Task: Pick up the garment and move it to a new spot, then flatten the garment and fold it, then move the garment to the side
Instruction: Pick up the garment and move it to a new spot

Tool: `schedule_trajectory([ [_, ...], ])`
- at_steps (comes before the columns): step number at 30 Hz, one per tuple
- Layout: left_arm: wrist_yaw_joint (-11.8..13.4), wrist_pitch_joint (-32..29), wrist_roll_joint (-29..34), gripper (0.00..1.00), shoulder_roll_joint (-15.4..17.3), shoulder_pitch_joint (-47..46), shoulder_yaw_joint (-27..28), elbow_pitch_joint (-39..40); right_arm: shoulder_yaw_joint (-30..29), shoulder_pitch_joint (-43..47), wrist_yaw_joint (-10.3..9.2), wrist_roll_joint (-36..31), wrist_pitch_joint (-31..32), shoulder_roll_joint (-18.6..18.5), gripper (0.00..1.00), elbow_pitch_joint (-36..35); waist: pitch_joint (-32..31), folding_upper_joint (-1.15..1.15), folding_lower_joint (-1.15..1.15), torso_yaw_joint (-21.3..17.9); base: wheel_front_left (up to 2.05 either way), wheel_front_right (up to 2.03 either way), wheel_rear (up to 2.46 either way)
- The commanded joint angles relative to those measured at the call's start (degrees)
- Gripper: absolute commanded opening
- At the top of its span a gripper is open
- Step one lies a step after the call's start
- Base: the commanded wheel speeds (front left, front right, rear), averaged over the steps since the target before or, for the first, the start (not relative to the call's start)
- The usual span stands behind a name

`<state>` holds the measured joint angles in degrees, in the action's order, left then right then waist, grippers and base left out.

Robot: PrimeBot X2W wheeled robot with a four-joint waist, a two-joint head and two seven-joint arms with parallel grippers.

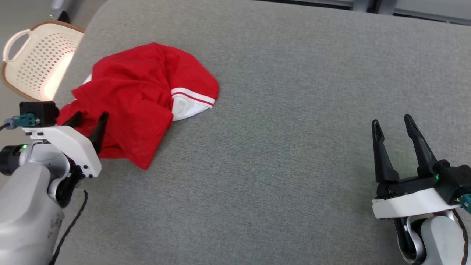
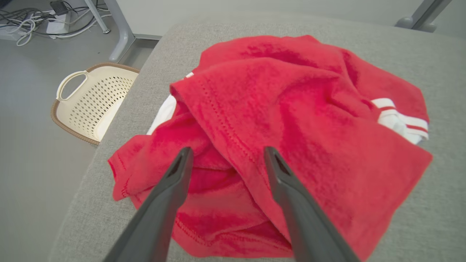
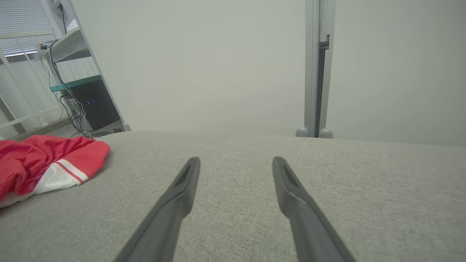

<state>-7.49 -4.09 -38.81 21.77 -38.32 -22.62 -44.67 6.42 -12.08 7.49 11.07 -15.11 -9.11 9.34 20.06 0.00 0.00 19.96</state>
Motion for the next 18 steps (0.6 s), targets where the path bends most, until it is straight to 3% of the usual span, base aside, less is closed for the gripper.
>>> schedule_trajectory([
  [1,0.0,-0.1,-0.8,1.0,0.7,-2.0,-0.2,-1.0,-0.2,-0.7,0.0,-0.2,-0.1,-0.4,1.0,-0.3,1.2,0.0,0.0,-1.2,0.0,0.0,0.0],
  [9,0.0,-0.5,-6.7,1.0,0.2,-5.0,-2.9,-7.0,-0.3,-1.5,0.0,-0.9,-0.1,-0.5,1.0,-0.6,2.4,0.0,0.0,-2.9,0.0,0.0,0.0],
  [10,0.0,-0.5,-7.3,0.35,0.3,-5.1,-3.4,-7.2,-0.3,-1.6,0.0,-0.9,0.0,-0.5,1.0,-0.6,2.4,0.0,0.0,-3.1,0.0,0.0,0.0],
  [11,0.0,0.2,-8.0,0.0,0.6,-5.4,-3.6,-7.3,-0.3,-1.7,0.0,-0.9,-0.1,-0.4,1.0,-0.5,2.4,0.0,0.0,-3.2,0.0,0.0,0.0],
  [18,0.0,6.4,-11.5,0.0,2.6,-6.3,-4.4,-6.1,-0.2,-1.5,0.0,-0.7,-0.1,0.8,1.0,0.2,0.5,0.0,0.0,-4.2,0.0,0.0,0.0],
])
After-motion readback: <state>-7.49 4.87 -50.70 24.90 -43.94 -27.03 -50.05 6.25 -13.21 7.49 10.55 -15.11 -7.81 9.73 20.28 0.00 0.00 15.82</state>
